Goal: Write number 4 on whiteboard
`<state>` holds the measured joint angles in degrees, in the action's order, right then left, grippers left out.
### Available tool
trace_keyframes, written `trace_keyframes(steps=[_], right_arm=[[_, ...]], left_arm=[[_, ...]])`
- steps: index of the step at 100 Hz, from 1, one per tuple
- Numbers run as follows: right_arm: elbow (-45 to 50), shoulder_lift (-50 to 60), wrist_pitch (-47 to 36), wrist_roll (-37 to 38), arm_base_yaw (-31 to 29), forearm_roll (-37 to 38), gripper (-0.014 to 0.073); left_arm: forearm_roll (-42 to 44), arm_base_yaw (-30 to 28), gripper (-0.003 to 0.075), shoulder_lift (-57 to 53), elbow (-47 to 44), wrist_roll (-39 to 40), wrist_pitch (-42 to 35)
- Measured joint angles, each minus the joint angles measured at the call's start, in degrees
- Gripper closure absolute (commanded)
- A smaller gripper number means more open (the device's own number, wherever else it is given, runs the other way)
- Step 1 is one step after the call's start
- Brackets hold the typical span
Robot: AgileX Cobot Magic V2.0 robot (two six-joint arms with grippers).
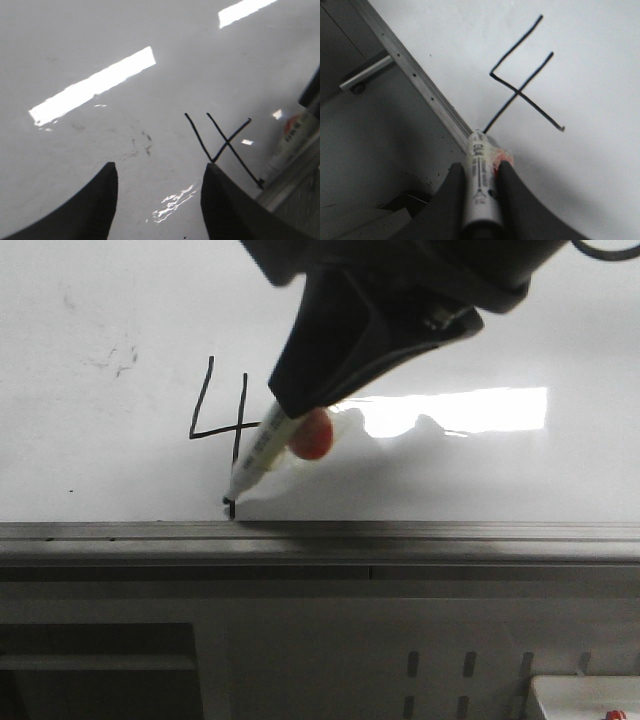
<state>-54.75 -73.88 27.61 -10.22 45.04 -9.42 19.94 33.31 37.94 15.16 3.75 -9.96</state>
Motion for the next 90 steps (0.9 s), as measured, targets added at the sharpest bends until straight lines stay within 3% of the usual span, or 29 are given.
trace_keyframes(steps=[26,53,60,73,90], right_arm=[[-5.4,0.2,0.8,-0.3,5.9,0.2,0.0658],[-7.1,0.2,3.5,-0.4,7.3,0.2,0.0658],[-7.1,0.2,4.0,-0.4,7.3,0.1,0.0658],[-7.1,0.2,4.3,-0.4,7.3,0.1,0.0658],[-7.1,0.2,4.4,-0.4,7.3,0.0,0.0658]], left_arm=[[9.2,8.7,0.0365,5.9,0.0,0.0,-4.5],[9.7,9.3,0.037,13.4,1.8,0.0,-7.7],[9.7,9.3,0.0436,14.7,1.9,0.0,-9.0],[9.7,9.3,0.0745,16.2,1.9,0.0,-10.2],[11.1,9.6,0.0741,16.5,1.9,-0.8,-10.5]])
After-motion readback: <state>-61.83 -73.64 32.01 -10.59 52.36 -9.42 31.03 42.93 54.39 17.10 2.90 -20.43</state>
